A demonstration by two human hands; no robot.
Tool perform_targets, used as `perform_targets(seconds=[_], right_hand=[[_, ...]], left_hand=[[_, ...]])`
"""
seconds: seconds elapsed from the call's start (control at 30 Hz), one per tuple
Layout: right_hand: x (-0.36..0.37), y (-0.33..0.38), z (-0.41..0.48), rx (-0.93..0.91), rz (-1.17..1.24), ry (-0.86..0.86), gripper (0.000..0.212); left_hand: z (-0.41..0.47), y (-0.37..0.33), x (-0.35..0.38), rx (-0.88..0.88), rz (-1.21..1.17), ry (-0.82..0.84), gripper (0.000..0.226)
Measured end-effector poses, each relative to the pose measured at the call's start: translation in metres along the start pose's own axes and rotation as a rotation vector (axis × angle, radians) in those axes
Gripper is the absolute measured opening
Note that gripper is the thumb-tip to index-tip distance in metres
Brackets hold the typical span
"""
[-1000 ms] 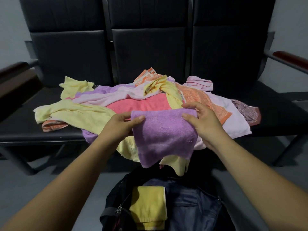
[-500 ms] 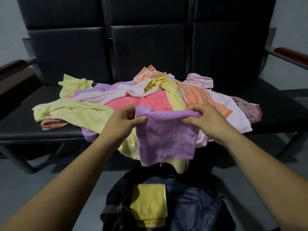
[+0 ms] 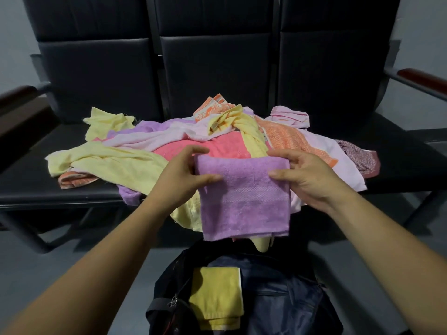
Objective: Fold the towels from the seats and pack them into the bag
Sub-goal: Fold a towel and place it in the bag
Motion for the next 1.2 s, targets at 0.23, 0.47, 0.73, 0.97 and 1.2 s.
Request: perform_targets(seconds=[0.23, 0.47, 0.73, 0.97, 1.2], right_hand=[[-0.003, 0.032, -0.012, -0.27, -0.825, -0.181, 0.03], [-0.01, 0.008, -0.01, -0.15, 0.059, -0.037, 0.019], [-0.009, -0.051, -0.017, 0.172, 0.428, 0.036, 0.052], [-0.017, -0.123, -0.034, 0.189, 0.477, -0.036, 0.029], [-0.056, -0.261, -0.08, 0.603, 0.226, -0.124, 0.034]], left_hand=[[-0.004, -0.017, 0.003, 0.26, 0.454, -0.079, 0.025], [-0.001, -0.014, 0.002, 0.243, -0.08, -0.009, 0.009], [-0.012, 0.016, 0.031, 0.094, -0.247, -0.009, 0.012], [-0.036, 0.073, 0.072, -0.057, -0.163, 0.099, 0.017], [-0.091, 0.188, 0.165, -0.42, -0.327, 0.369, 0.02]])
Point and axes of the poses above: each hand's wrist, its own z-axis towards the middle knuckle, its own x-axis out of the palm, y = z × x, the point moved 10 cm from there along z, towards the middle knuckle, and after that the axes turned 2 degrees about y, right-handed, at the moved point
